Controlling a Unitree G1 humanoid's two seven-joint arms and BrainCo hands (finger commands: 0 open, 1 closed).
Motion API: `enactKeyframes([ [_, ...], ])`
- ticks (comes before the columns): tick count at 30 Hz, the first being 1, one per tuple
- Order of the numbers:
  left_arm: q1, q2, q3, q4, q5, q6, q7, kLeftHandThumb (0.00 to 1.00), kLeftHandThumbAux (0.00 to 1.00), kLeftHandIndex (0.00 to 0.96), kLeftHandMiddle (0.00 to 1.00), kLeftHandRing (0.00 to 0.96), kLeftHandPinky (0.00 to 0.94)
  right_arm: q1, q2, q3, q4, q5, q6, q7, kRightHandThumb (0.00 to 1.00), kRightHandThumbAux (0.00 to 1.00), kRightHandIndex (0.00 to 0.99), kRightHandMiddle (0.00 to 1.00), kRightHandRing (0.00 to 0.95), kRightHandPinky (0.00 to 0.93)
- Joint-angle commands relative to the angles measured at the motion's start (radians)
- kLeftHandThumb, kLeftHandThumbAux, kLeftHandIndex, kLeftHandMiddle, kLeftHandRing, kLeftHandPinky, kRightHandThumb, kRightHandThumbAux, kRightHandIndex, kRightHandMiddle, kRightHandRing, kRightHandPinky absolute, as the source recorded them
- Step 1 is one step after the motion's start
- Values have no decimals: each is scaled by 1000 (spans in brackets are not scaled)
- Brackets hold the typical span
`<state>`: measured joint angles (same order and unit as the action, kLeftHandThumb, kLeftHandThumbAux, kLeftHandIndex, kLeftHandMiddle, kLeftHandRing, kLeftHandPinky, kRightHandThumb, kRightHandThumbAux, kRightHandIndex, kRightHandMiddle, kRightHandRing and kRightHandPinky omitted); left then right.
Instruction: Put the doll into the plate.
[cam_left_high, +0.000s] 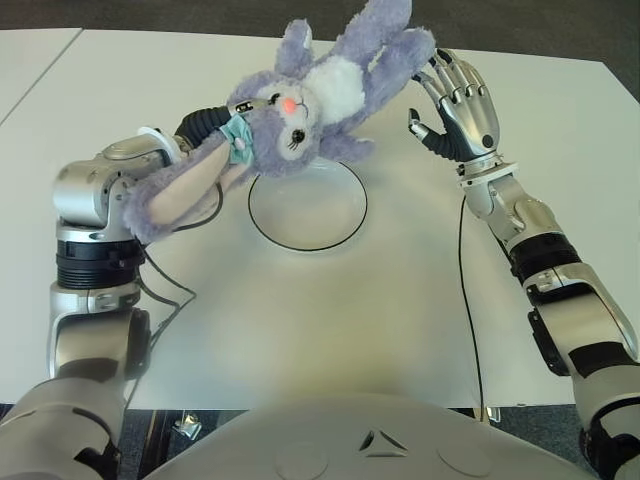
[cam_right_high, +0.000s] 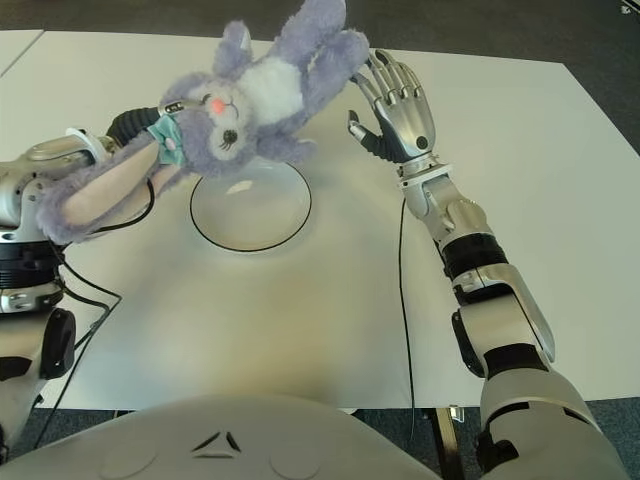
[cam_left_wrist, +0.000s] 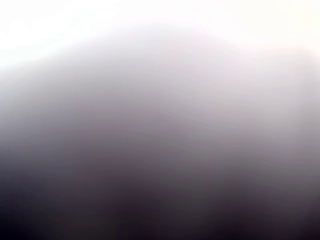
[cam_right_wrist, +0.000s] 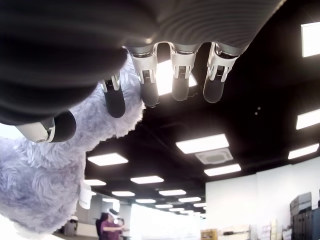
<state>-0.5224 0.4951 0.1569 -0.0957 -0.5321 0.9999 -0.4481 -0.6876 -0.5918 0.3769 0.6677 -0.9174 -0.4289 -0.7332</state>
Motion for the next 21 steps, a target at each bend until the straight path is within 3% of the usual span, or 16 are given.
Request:
enactKeyframes([
  [1,19,57,19,-51,-17,47,-25,950,652,378,496,537,855,0,5,8,-10,0,-6,3,620,242,0,0,0,0],
  [21,20,201,-16,-62,12,72,-77,952,651,382,496,534,850,10,5,12,-14,-10,11,3,614,242,0,0,0,0],
])
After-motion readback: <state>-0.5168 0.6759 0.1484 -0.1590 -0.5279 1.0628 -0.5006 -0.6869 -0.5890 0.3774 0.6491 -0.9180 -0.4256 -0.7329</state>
